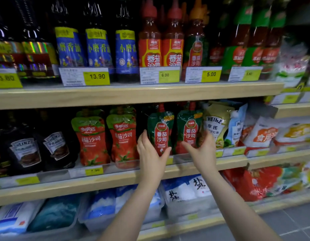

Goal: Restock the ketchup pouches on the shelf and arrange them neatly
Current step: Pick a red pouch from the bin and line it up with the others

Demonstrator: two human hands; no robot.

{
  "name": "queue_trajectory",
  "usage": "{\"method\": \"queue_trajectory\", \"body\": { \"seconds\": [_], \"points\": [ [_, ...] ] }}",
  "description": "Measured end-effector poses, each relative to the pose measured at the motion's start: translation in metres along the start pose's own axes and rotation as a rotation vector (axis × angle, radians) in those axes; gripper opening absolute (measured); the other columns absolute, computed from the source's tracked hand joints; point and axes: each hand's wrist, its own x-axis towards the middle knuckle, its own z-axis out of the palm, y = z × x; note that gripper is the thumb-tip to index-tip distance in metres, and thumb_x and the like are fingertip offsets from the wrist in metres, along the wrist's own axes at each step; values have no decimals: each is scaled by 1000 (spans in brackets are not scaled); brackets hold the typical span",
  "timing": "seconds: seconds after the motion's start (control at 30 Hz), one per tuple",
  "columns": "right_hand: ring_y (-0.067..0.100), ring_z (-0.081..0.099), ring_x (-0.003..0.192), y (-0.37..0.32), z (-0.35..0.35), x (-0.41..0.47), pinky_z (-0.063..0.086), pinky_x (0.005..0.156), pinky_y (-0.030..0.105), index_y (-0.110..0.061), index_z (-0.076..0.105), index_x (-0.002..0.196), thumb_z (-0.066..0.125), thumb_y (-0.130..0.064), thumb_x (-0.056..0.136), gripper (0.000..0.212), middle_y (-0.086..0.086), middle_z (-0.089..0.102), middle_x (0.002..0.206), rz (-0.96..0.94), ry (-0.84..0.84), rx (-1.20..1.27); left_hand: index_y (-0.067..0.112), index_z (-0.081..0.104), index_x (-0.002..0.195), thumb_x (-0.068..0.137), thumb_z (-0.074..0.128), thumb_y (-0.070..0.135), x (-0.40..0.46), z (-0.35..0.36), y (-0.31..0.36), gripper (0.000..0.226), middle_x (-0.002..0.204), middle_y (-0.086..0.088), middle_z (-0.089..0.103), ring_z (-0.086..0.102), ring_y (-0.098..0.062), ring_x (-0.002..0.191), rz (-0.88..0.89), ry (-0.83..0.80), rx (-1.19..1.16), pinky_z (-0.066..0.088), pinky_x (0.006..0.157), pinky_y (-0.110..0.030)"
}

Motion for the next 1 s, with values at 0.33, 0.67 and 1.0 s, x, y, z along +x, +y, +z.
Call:
{"method": "queue_trajectory", "body": {
  "seconds": [0.33,0.67,1.0],
  "points": [
    [34,57,107,8,25,16,51,82,46,-7,37,123,79,-41,62,82,14,58,117,61,-50,-174,-1,26,139,71,72,51,8,37,6,98,128,-18,53,52,-31,115,-230,101,334,41,96,-41],
    [32,56,108,11,17,17,51,84,46,-6,40,123,78,-48,63,82,14,56,117,30,-70,-198,1,15,144,74,71,47,5,28,-2,101,134,-19,45,45,-31,123,-185,102,302,39,99,-40],
    [29,59,105,17,10,20,52,82,45,-11,46,121,69,-48,74,64,10,61,115,-7,-125,-146,22,1,148,82,67,34,-4,20,-1,94,137,-22,38,43,-36,120,10,75,287,47,92,-48]
  ]
}}
